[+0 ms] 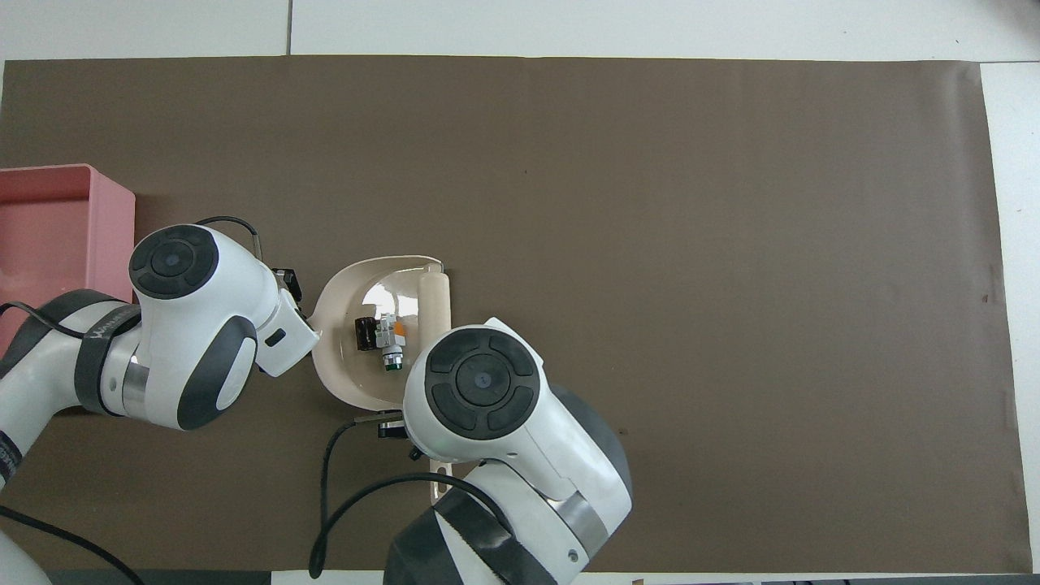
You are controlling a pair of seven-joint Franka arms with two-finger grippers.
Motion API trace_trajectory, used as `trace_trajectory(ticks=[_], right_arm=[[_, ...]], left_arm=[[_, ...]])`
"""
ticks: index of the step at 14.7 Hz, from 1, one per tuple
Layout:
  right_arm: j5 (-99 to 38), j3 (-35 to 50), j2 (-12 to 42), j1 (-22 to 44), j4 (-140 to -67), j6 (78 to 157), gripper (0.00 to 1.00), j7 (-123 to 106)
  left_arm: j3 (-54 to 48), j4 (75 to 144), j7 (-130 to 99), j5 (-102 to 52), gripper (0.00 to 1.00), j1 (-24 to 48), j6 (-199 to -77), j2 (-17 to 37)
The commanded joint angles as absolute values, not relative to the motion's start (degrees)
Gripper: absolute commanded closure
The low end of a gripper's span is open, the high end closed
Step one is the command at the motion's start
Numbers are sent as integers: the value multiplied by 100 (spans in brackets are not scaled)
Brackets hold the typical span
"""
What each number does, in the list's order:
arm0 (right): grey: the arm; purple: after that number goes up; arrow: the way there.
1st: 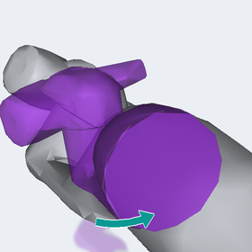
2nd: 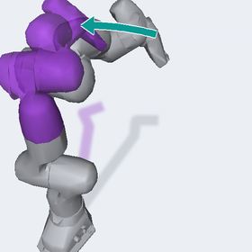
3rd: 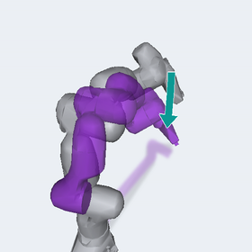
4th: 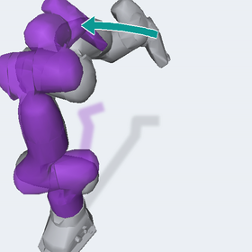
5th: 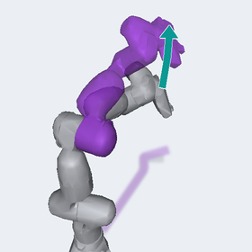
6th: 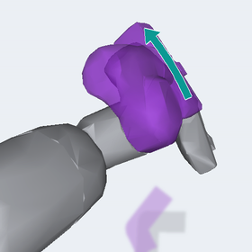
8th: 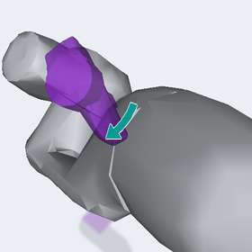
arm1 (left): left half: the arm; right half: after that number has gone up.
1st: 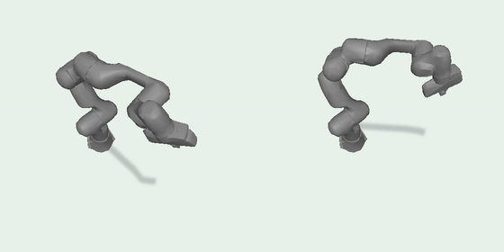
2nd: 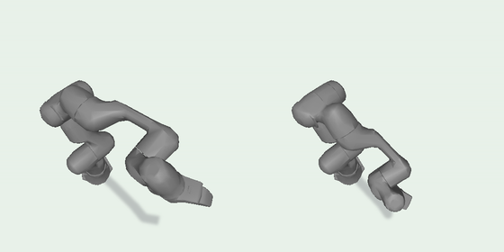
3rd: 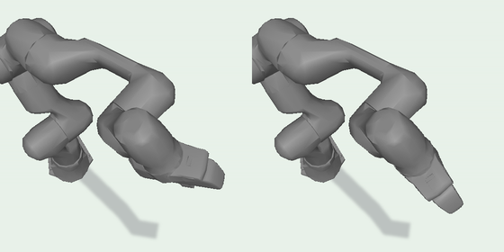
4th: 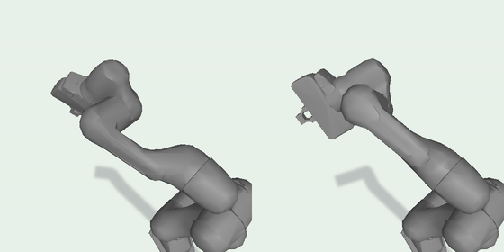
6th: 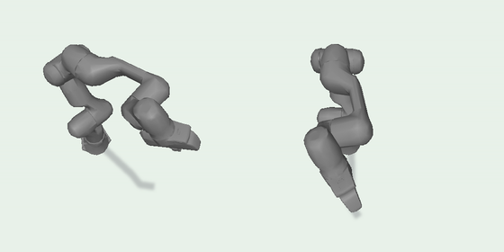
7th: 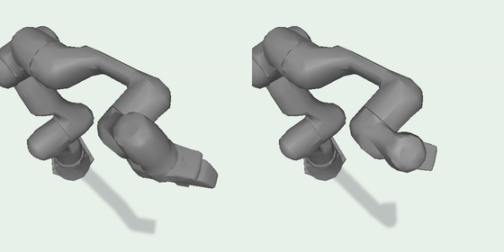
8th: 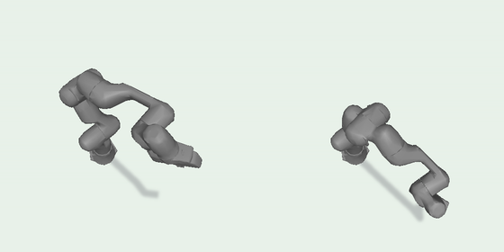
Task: Clean e-waste and dump in bin
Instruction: 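Carry the dustpan to the pink bin while the right gripper returns the brush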
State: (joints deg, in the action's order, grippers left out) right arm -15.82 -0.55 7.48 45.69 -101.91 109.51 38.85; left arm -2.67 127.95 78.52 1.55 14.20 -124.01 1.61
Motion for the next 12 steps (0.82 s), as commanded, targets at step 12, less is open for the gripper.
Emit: trace_trajectory(ticks=[12], right_arm=[[-838, 18, -88, 353, -11310, 9958, 100, 65]], left_arm=[[-202, 10093, 10053, -1406, 100, -1000, -10083, 869]])
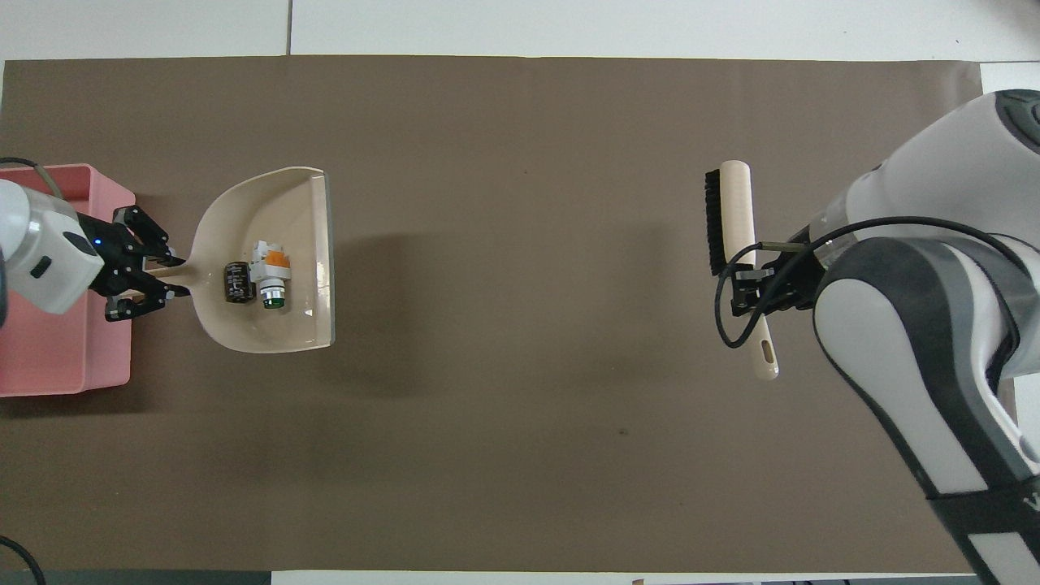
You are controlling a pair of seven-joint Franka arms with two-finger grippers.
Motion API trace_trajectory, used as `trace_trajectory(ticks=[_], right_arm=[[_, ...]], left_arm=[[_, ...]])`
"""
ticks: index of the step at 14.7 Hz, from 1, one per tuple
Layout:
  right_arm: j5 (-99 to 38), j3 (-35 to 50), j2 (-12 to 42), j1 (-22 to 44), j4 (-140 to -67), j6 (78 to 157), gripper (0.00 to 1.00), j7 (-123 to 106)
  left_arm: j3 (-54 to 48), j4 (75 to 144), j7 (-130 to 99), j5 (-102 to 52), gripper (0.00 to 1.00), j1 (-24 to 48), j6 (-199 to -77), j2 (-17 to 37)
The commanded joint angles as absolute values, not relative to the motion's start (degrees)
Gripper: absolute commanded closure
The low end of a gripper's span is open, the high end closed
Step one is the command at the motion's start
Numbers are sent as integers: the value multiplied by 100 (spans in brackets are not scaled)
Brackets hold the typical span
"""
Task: Clean e-waste and dump in bin
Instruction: 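Carry the dustpan to the pink bin while the right gripper returns the brush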
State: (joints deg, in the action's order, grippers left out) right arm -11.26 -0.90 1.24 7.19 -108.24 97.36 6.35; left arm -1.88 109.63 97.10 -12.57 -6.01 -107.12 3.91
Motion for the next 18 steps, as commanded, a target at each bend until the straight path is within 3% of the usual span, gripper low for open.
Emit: trace_trajectory(ticks=[1, 5, 11, 18], right_arm=[[-409, 18, -123, 247, -11503, 10071, 100, -121], [263, 18, -483, -297, -12531, 11151, 100, -658], [334, 18, -483, -949, -13156, 11978, 99, -862], [334, 26, -483, -1072, -13412, 12129, 94, -835]], left_arm=[[-193, 9785, 10246, -1398, 100, -1272, -9916, 992], [-149, 9177, 10397, -1135, 100, -1959, -9791, 1248], [544, 8290, 10380, -90, 100, -2153, -10273, 1722], [703, 8648, 10205, 2283, 100, -2074, -11574, 1740]])
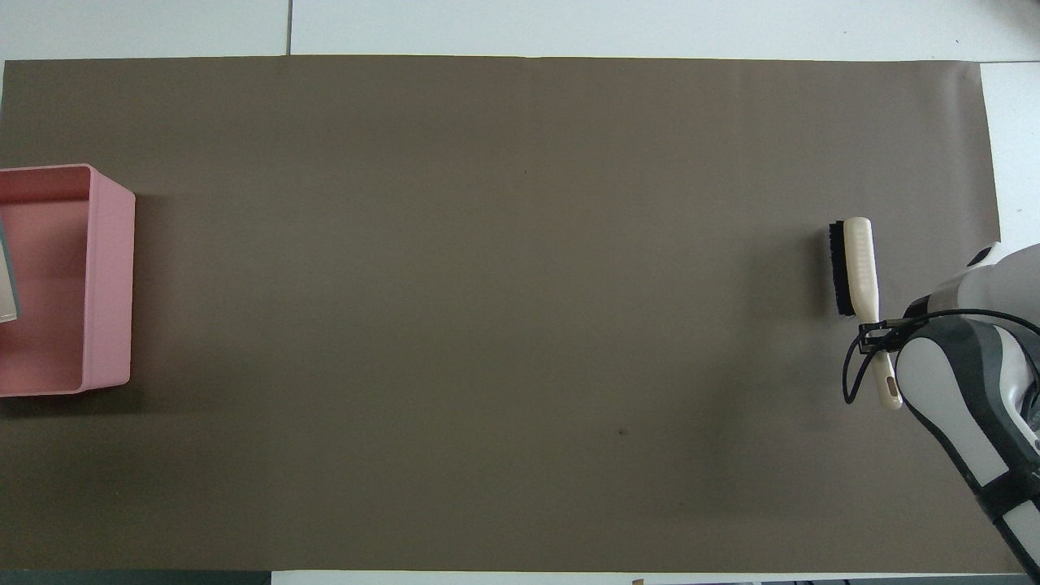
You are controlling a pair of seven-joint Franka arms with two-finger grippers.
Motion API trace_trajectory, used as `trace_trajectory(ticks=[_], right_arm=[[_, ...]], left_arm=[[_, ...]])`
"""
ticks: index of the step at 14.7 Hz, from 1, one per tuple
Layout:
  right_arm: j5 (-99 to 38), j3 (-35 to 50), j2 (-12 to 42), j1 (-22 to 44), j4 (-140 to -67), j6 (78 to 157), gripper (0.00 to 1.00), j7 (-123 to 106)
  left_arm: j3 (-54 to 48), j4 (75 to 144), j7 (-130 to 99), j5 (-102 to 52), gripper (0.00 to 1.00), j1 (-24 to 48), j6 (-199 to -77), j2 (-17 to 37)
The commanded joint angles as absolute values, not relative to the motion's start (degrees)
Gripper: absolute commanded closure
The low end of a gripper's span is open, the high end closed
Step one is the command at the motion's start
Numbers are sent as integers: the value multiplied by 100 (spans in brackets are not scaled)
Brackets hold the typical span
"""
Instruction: Clean e-waste and dump in bin
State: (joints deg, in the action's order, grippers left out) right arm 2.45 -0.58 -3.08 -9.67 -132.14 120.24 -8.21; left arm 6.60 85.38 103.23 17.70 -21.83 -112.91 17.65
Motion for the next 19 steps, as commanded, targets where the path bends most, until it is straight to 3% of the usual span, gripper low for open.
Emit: trace_trajectory(ticks=[1, 6, 8, 10, 12, 13, 19], right_arm=[[334, 26, -483, -1072, -13482, 12242, 92, -835], [334, 26, -527, -1063, -13649, 12357, 73, -896], [334, 26, -536, -1063, -13658, 12357, 72, -914], [334, 26, -536, -1063, -13658, 12357, 60, -1045], [334, 26, -536, -1055, -13641, 12314, 29, -1081], [334, 35, -527, -1037, -13588, 12244, 0, -1090], [290, 70, -466, -844, -12500, 11936, 0, -1063]], left_arm=[[703, 8727, 10047, 2529, 100, -2057, -11688, 1723], [703, 9578, 9100, 4083, 100, -1995, -12584, 1416], [703, 9668, 8501, 4813, 100, -1777, -12543, 1389], [703, 9651, 8333, 5350, 100, -1565, -12525, 1389], [703, 9668, 8105, 5729, 100, -1451, -12498, 1389], [703, 9668, 8043, 5791, 100, -1441, -12420, 1389], [633, 9493, 8409, 5749, 100, -1345, -12366, 1152]])
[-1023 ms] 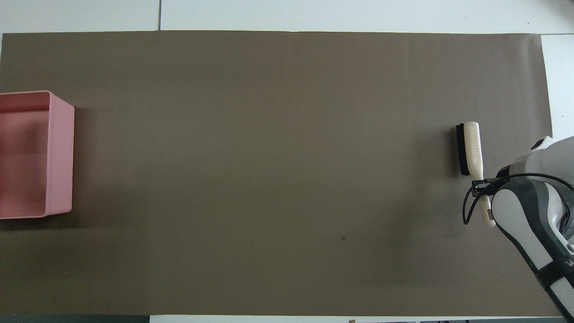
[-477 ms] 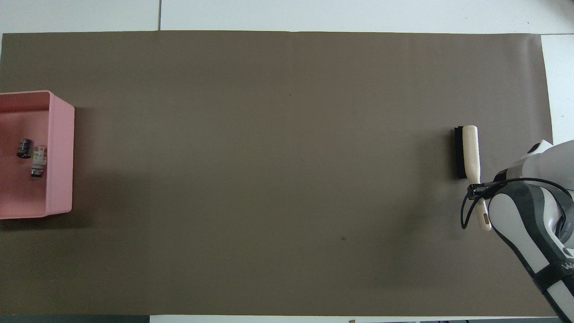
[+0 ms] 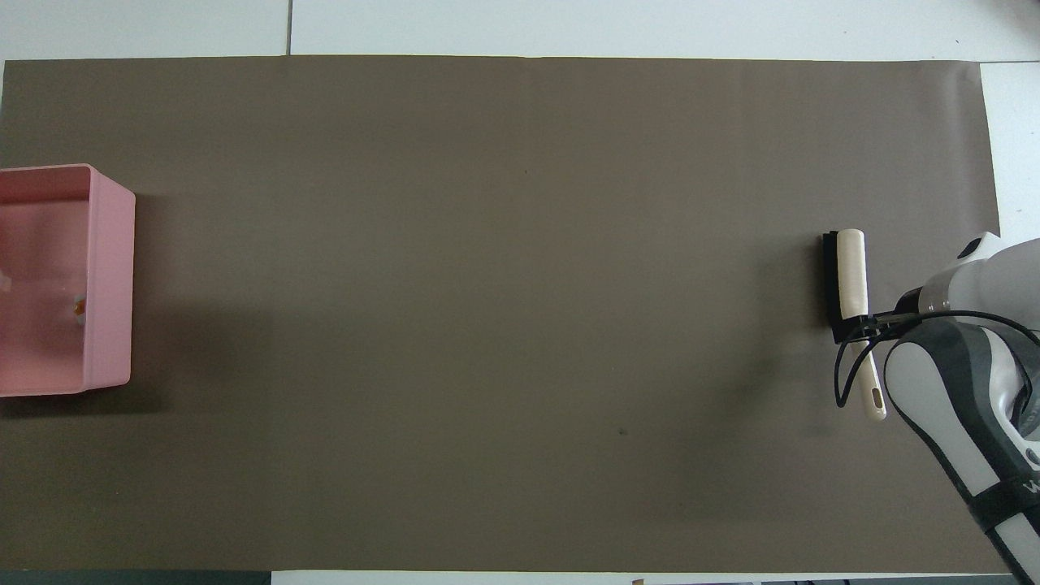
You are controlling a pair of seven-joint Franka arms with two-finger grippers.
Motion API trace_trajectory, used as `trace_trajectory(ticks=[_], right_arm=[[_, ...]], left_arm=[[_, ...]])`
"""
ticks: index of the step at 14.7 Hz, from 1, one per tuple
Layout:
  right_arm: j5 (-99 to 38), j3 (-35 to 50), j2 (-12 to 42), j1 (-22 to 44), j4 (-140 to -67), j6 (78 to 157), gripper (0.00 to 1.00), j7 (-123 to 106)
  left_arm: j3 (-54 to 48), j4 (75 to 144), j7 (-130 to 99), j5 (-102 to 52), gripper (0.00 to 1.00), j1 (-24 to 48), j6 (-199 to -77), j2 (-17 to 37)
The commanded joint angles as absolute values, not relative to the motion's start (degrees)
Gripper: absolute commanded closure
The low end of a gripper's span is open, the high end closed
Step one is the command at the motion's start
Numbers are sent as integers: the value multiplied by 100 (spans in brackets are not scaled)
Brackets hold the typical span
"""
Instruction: Clean e-waste and dump in bin
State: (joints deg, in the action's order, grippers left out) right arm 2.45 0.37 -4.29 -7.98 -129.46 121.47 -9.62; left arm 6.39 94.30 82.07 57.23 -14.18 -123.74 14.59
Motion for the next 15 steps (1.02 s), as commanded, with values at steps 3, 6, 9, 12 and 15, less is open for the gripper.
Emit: trace_trajectory(ticks=[3, 6, 9, 12, 15], right_arm=[[281, 70, -633, -642, -11938, 11744, 0, -941], [316, 79, -406, -502, -10797, 10665, 0, 225], [334, 79, -2, -457, -9540, 9513, 0, 860], [316, 79, 255, -457, -8887, 8905, 0, 967], [299, 79, 203, -308, -9052, 8921, 0, 932]], left_arm=[[624, 9203, 9155, 4619, 100, -1248, -12279, 1090], [642, 9211, 9738, 3308, 100, -1257, -11947, 1029], [624, 9316, 9738, 2394, 100, -1074, -11120, 915], [633, 9570, 9703, 1741, 97, -512, -10811, 756], [633, 9834, 9494, 1714, 98, 182, -10854, 660]])
